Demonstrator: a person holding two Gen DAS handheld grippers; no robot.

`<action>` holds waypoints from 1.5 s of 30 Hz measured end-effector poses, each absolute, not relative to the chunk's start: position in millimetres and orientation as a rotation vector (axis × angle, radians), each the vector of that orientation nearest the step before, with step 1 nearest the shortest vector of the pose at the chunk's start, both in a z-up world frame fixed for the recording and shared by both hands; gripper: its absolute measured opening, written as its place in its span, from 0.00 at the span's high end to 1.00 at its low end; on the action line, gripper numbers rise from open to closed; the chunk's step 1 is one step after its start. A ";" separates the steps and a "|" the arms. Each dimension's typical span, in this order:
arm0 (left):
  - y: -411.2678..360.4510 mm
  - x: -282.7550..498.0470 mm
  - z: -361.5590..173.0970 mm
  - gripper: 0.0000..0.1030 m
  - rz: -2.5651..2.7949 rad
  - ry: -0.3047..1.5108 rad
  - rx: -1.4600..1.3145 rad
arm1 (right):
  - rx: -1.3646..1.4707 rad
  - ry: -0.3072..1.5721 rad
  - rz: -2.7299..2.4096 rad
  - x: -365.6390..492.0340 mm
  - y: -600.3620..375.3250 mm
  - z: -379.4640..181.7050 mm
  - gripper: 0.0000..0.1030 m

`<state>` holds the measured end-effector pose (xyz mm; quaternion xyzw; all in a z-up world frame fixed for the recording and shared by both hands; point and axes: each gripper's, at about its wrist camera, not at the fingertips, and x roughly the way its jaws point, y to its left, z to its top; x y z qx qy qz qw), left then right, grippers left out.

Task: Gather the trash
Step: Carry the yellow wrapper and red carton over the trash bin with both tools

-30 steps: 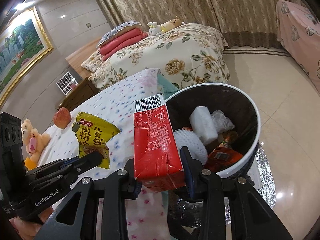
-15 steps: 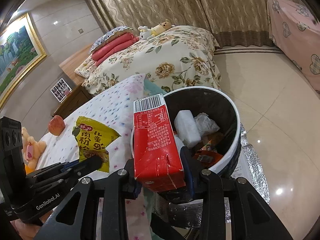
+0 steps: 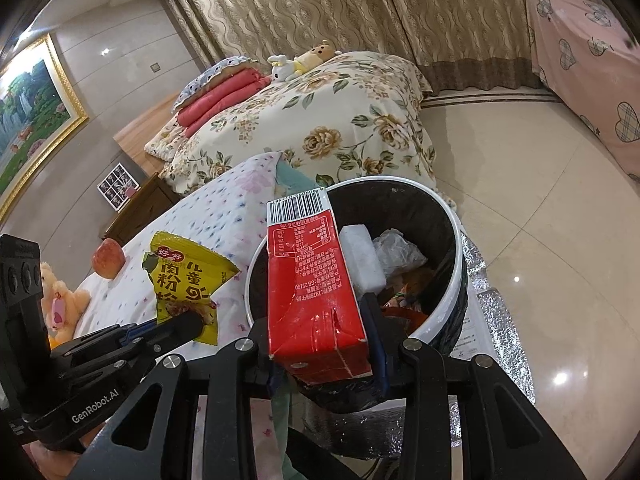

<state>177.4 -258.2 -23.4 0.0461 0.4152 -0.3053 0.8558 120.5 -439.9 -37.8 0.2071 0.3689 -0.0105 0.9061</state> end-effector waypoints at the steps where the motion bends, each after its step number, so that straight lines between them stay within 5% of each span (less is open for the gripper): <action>1: -259.4 177.4 -23.6 0.91 -0.642 0.872 0.099 | 0.427 0.761 -0.023 120.8 -440.3 -37.7 0.67; 45: -300.4 200.6 -28.2 0.91 -0.636 0.877 0.163 | 0.419 0.778 -0.040 146.1 -463.2 -40.5 0.66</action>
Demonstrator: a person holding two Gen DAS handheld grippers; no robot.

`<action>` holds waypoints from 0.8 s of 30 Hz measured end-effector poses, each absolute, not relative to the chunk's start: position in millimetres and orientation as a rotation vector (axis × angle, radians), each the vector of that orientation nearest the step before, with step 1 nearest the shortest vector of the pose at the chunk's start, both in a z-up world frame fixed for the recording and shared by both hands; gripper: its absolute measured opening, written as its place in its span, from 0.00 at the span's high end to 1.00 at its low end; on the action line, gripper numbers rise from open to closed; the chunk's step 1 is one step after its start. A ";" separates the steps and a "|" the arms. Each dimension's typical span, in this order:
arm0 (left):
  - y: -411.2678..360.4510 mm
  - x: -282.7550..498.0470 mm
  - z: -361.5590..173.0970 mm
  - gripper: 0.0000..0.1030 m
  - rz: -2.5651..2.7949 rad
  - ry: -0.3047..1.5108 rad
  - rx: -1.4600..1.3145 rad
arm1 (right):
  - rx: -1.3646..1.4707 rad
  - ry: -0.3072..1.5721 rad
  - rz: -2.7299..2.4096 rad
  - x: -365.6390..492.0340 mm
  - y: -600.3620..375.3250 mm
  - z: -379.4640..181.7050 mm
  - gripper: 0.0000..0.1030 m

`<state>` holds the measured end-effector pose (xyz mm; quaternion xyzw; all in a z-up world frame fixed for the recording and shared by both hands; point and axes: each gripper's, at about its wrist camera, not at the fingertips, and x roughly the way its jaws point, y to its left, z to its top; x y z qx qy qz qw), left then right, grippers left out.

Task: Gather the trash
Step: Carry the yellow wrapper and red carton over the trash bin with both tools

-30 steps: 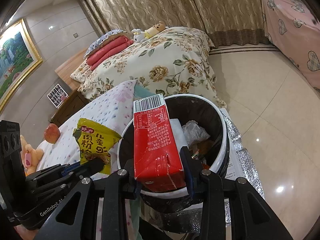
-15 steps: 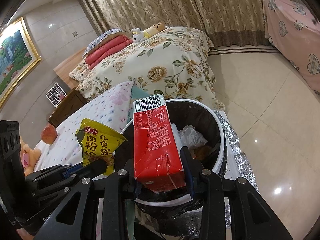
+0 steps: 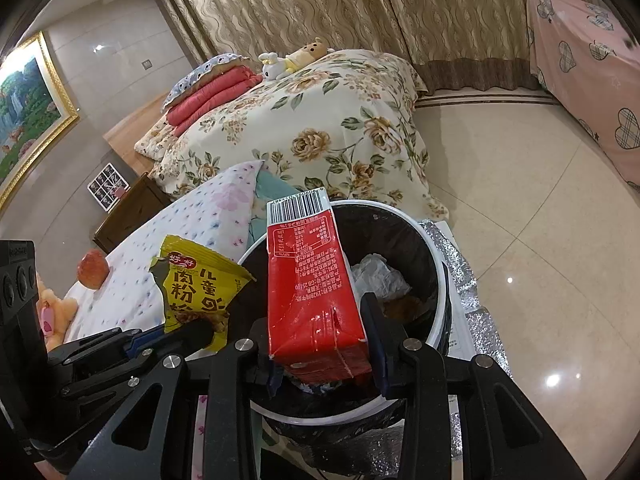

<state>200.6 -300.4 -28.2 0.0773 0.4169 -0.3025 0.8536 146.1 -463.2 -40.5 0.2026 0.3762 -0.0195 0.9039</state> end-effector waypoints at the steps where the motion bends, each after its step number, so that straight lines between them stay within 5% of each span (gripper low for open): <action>1: -300.9 201.4 -28.5 0.91 -0.636 0.877 0.164 | 0.419 0.778 -0.040 146.3 -463.3 -40.5 0.66; 24: -305.7 213.8 -34.5 0.91 -0.619 0.888 0.169 | 0.423 0.803 -0.038 157.7 -466.0 -50.9 0.66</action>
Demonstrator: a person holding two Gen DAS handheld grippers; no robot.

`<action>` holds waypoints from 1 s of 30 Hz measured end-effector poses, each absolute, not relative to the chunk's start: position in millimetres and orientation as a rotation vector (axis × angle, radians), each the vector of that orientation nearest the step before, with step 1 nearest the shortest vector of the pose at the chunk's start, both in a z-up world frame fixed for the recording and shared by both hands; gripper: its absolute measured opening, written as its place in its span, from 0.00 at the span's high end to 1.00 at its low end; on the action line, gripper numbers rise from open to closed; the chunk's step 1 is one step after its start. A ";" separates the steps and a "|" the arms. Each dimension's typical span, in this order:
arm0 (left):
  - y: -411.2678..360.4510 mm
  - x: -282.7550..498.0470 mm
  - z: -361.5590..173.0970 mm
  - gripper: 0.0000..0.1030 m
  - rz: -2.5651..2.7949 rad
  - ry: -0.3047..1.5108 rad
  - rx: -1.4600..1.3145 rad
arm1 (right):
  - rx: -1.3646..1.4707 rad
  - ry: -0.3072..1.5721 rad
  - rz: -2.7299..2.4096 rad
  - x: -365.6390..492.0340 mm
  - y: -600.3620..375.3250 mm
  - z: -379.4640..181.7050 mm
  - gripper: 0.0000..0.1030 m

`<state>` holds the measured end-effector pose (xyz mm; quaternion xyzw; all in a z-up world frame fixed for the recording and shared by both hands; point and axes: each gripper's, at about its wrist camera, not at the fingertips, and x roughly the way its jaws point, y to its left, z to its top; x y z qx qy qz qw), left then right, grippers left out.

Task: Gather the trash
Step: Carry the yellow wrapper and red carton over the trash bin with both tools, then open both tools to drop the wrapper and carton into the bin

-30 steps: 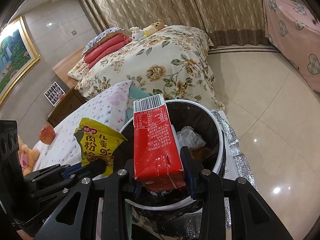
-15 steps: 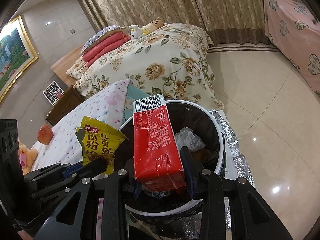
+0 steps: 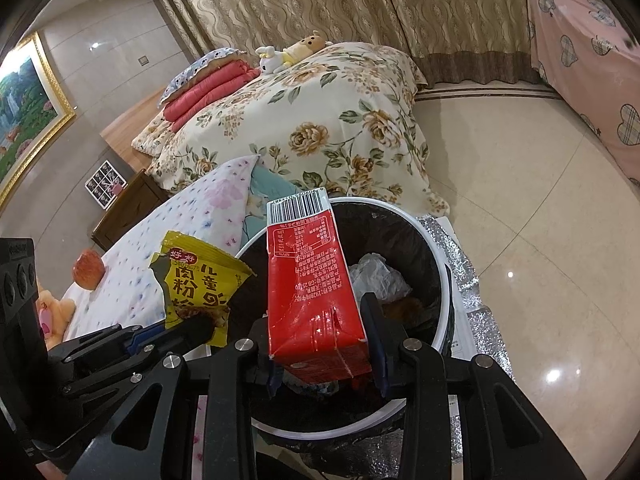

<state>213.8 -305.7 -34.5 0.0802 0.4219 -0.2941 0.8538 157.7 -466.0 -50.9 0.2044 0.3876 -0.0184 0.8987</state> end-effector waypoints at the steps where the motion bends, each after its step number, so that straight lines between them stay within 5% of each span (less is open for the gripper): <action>1: -305.8 214.5 -34.8 0.91 -0.618 0.888 0.169 | 0.423 0.803 -0.038 158.1 -466.0 -50.7 0.66; 25: -304.3 216.2 -34.9 0.90 -0.621 0.895 0.166 | 0.419 0.823 -0.037 165.8 -467.0 -50.8 0.63; 30: -299.6 215.0 -32.4 0.64 -0.611 0.884 0.159 | 0.441 0.827 -0.046 164.8 -472.2 -50.9 0.61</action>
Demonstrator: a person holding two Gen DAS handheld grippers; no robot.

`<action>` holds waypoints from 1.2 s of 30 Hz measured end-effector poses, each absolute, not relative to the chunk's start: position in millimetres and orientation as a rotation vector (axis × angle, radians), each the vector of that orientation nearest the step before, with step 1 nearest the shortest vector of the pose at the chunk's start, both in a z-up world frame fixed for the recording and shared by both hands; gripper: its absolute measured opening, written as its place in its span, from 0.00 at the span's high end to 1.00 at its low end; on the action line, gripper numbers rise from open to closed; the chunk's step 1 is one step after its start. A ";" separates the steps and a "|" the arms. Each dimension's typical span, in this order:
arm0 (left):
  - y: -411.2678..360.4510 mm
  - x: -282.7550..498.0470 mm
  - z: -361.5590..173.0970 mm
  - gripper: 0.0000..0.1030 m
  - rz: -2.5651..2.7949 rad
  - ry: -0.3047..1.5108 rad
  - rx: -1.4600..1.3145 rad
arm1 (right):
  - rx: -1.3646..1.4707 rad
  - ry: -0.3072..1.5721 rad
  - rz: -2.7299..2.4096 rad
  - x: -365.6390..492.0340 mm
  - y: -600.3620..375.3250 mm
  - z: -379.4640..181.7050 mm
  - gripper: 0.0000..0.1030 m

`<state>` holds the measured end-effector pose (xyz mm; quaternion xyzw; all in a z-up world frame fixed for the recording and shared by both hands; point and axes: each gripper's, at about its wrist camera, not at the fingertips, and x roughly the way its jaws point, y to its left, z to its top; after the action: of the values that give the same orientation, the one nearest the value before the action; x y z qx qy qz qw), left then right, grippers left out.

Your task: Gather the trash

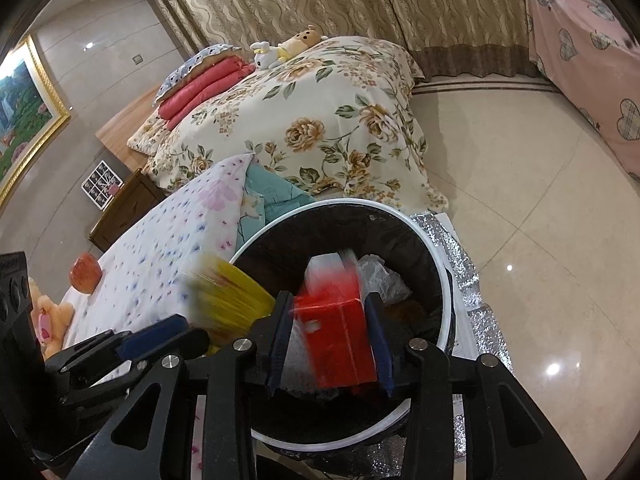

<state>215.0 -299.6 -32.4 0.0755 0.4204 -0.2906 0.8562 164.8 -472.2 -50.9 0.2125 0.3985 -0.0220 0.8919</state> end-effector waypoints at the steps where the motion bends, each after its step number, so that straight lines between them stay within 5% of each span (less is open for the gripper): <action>1: -298.6 214.3 -31.6 0.64 -0.608 0.881 0.157 | 0.441 0.826 -0.048 164.8 -473.1 -50.1 0.59; 6: -283.2 210.0 -28.7 0.56 -0.592 0.877 0.122 | 0.452 0.808 -0.051 155.6 -472.2 -44.5 0.52; 16: -239.8 190.9 -23.3 0.44 -0.553 0.870 0.023 | 0.465 0.768 -0.041 134.9 -454.6 -29.8 0.19; 36: -122.8 131.0 -8.8 0.26 -0.366 0.725 -0.104 | 0.399 0.665 -0.002 87.0 -382.9 -17.2 0.08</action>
<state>131.0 -122.8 -8.8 -0.0503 0.3524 -0.1782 0.9174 87.0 -382.9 -17.2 0.1945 0.3241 -0.0008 0.9258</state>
